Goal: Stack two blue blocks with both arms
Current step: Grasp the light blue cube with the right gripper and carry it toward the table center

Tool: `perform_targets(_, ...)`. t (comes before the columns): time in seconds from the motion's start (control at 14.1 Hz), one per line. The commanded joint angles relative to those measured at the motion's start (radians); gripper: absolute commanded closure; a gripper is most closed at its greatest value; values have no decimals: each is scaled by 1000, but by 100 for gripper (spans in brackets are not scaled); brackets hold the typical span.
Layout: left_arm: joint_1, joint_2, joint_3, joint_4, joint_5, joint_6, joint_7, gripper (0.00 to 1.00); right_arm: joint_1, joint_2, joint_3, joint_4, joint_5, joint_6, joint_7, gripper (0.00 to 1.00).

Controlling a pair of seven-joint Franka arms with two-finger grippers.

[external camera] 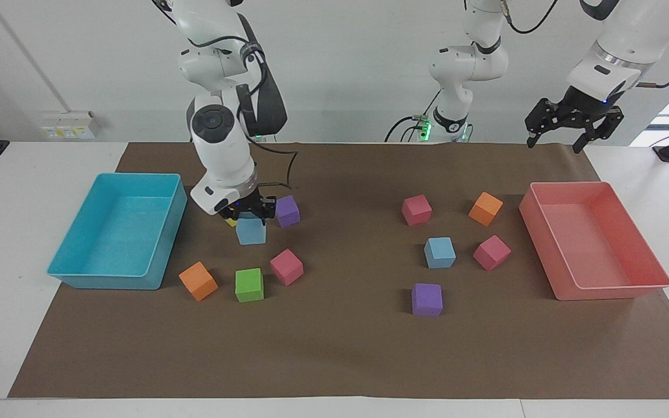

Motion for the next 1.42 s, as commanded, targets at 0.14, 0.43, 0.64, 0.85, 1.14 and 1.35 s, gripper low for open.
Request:
perform_targets(0.14,13,-18,-9,-14,0,4,5,0,77,142,4,186,56,-22,145,100)
perform_targets(0.43,13,-18,-9,-14,0,5,5,0,123,239,51,246,53,8,219,100)
perform_targets(0.64,14,-18,-9,-14,0,4,6,0,162,283,51,258,53,60,268,100)
perform_targets(0.85,14,-18,-9,-14,0,1,5,0,205,305,50,249,58,103,275,100)
perform_targets(1.14,14,-18,-8,-14,0,4,5,0,208,304,57,206,78,171,278,100)
perform_targets(1.35,13,-16,-9,-14,0,11,5,0,205,308,77,166,79,199,241,100)
